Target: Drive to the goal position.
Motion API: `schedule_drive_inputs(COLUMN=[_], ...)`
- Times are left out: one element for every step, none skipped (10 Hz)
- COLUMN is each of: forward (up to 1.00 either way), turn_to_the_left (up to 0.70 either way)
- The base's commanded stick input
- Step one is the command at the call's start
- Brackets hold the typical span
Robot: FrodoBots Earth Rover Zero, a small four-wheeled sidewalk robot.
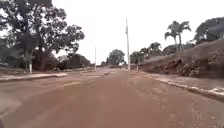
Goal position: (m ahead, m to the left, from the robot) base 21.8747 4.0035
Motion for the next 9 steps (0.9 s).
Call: schedule_drive_inputs(forward=[1.00,1.00,1.00,1.00,1.00,1.00,1.00,1.00,1.00], turn_to_the_left=[0.00,0.00,0.00,0.00,0.00,0.00,0.00,0.00,0.00])
